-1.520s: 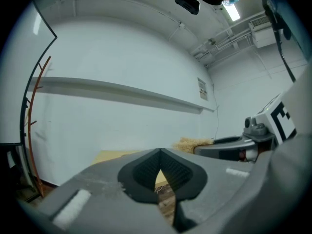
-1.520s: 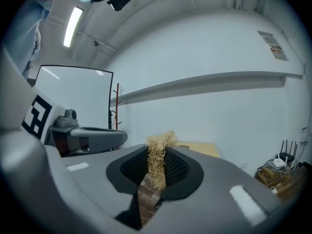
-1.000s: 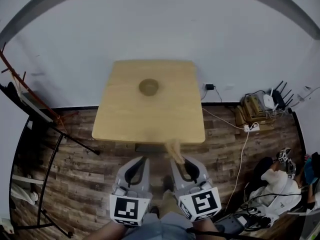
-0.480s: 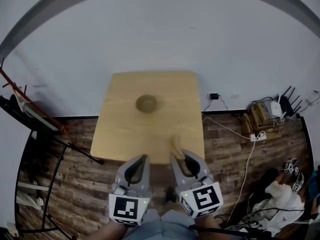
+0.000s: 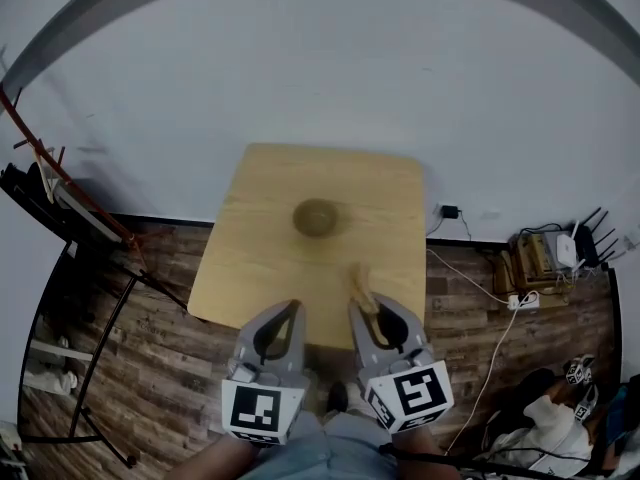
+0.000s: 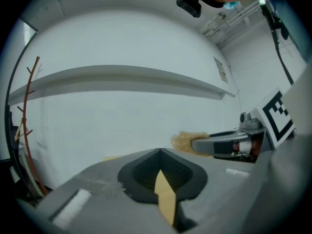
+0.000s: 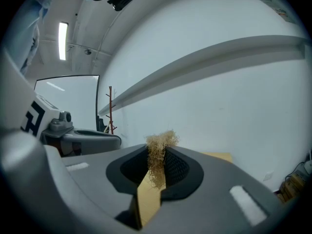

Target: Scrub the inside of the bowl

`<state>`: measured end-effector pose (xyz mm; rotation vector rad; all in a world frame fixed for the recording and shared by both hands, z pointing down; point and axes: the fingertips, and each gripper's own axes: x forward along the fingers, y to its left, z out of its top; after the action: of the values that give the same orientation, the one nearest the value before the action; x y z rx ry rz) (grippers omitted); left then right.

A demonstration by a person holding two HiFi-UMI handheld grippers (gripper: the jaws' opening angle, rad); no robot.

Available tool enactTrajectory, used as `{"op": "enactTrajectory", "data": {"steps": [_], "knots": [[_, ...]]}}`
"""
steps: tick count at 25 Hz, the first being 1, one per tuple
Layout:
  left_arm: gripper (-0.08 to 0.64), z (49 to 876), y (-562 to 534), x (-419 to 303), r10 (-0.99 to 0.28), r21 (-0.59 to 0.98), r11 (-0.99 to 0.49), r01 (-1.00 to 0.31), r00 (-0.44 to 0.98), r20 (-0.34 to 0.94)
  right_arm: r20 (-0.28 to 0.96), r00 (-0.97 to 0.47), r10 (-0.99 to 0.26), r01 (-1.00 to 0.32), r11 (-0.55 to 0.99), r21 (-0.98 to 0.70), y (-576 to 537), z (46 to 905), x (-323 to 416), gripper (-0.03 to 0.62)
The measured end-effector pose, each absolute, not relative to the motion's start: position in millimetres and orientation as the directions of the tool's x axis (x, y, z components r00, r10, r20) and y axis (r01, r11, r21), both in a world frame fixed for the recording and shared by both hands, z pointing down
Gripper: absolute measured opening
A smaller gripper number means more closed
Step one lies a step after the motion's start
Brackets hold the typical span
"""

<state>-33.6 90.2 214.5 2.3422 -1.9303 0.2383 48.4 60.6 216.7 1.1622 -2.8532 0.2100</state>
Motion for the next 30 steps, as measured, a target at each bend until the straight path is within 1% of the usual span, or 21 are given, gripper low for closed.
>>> {"op": "enactTrajectory", "data": {"steps": [6,11,14,25,30], "knots": [[0.020,229,50,-62,-0.962,0.017,-0.184,-0.983,0.184,0.203,0.139,-0.706,-0.694,-0.707,0.701,-0.095,13,225,26,0.064],[0.020,245,0,-91,-0.949,0.050,-0.213,-0.976,0.219,0.228,0.168,-0.654,-0.738,-0.755,0.651,-0.077,-50,226,18,0.064],[0.020,257,-24,-108,-0.942,0.098,-0.204,-0.974,0.223,0.253,0.208,-0.630,-0.749,-0.773,0.631,-0.070,-78,236,6,0.064],[0.020,294,-92,-140,-0.900,0.192,-0.235,-0.953,0.288,0.327,0.314,-0.593,-0.741,-0.796,0.598,-0.092,-137,273,-34,0.064],[0.020,303,-129,-149,-0.881,0.194,-0.270,-0.943,0.324,0.346,0.360,-0.577,-0.733,-0.805,0.585,-0.098,-165,283,-45,0.064]]}}
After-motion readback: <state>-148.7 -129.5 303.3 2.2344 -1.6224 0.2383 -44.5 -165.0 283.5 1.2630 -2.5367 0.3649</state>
